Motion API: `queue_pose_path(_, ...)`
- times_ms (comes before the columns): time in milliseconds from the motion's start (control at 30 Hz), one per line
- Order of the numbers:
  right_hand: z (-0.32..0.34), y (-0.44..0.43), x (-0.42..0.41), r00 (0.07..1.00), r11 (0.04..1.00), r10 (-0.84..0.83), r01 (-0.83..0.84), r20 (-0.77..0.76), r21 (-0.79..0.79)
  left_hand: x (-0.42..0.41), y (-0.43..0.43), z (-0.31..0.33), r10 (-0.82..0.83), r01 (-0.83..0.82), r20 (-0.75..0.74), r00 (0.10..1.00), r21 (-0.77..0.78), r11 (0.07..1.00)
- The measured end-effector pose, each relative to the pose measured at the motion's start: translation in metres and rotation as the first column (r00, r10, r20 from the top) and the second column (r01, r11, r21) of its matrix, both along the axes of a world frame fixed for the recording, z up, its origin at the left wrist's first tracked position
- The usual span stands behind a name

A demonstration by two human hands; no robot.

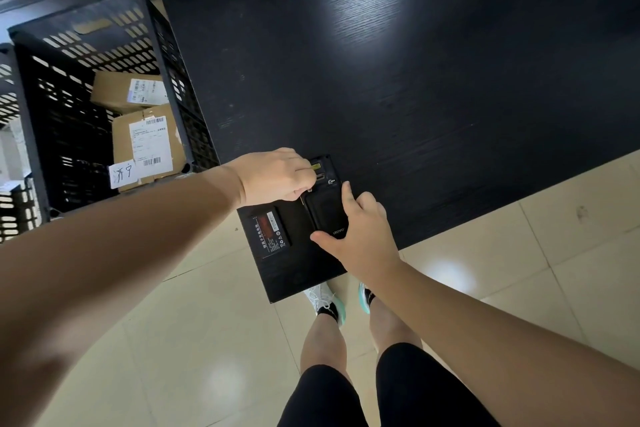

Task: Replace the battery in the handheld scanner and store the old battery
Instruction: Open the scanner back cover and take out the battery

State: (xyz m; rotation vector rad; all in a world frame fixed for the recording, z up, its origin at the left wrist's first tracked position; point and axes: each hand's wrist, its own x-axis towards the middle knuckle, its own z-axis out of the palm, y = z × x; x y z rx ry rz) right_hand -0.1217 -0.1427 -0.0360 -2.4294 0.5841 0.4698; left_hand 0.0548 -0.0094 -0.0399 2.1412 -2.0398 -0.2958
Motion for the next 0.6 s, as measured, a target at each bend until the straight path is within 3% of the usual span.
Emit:
queue_pose_path(133,0.000,-0.001,0.000,1.000,1.000,0.007,-0.007,0.003,0.012,-0.005,0.002,0.003,0.067,-0.066,-0.022,0.998,0.023,0.998)
queue_pose_path(233,0.004,-0.005,-0.001,1.000,0.998,0.013,-0.012,-0.020,0.070,-0.027,0.008,0.007,0.311,-0.312,-0.091,0.946,0.012,0.950)
queue_pose_path(300,0.008,-0.014,-0.002,0.998,0.982,-0.062,0.062,-0.007,0.178,-0.060,0.011,0.012,0.611,-0.623,-0.248,0.752,0.033,0.781)
queue_pose_path(367,0.011,-0.029,0.003,0.988,0.961,-0.140,0.120,0.064,0.250,-0.097,0.003,0.021,0.822,-0.855,-0.401,0.404,0.154,0.495)
queue_pose_path(433,0.011,-0.048,0.014,0.983,0.975,-0.090,0.053,0.163,0.217,-0.128,-0.015,0.027,0.894,-0.924,-0.431,0.126,0.278,0.264)
queue_pose_path(600,0.003,-0.075,0.049,0.950,0.951,0.223,-0.262,0.219,0.166,-0.161,-0.057,0.028,0.872,-0.912,-0.412,-0.263,0.403,-0.084)
